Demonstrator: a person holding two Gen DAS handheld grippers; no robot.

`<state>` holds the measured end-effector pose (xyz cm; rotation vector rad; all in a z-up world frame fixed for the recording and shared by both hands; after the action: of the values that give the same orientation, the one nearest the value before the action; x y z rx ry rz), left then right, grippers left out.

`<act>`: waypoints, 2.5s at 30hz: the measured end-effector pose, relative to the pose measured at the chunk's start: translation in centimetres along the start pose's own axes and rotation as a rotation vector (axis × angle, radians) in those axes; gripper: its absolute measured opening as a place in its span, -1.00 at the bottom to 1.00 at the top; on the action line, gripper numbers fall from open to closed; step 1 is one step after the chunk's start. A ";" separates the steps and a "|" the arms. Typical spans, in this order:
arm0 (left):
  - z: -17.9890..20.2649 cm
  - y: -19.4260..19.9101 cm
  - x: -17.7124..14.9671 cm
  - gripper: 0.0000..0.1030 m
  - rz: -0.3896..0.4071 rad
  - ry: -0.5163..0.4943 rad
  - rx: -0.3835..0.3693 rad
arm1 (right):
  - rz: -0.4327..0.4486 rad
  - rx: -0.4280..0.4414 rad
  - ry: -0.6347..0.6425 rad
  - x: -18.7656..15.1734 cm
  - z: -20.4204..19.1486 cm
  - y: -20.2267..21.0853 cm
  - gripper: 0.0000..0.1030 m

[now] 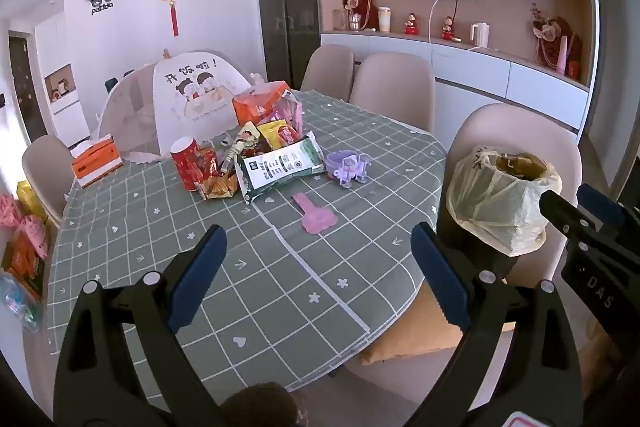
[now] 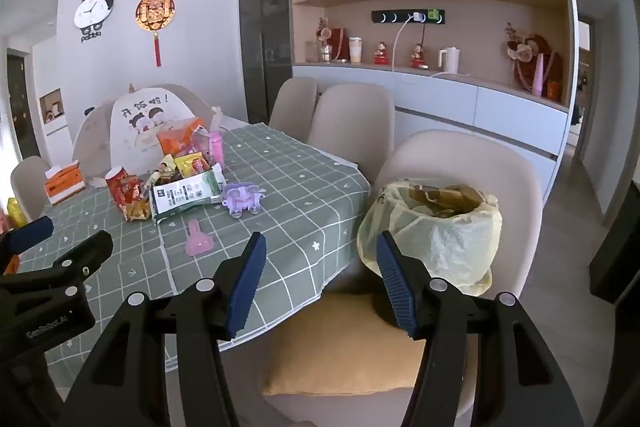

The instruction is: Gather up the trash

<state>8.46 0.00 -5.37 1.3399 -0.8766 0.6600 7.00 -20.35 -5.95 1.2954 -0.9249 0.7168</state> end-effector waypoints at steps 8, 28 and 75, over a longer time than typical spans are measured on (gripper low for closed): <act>0.1 0.1 0.0 0.73 -0.002 0.004 -0.007 | -0.023 0.002 -0.001 -0.4 0.0 -0.3 0.06; 1.0 -0.5 -0.1 0.73 -0.004 0.000 -0.039 | -0.013 -0.021 -0.016 0.0 0.8 -0.1 0.06; 1.1 -1.0 -0.4 0.73 -0.007 -0.002 -0.043 | -0.040 -0.018 -0.028 -0.8 1.0 -1.1 0.06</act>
<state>8.89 -1.21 -6.24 1.3046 -0.8826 0.6306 7.42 -21.48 -7.15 1.3073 -0.9234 0.6590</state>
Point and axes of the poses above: each gripper's, at about its wrist camera, not at the fingertips, and y roughly against the way its jaws point, z to its right, x to its top, the point moved 10 cm from there along -y, roughly the way its jaws point, and after that the axes turned 8 degrees about -x, right-handed, at the moved point
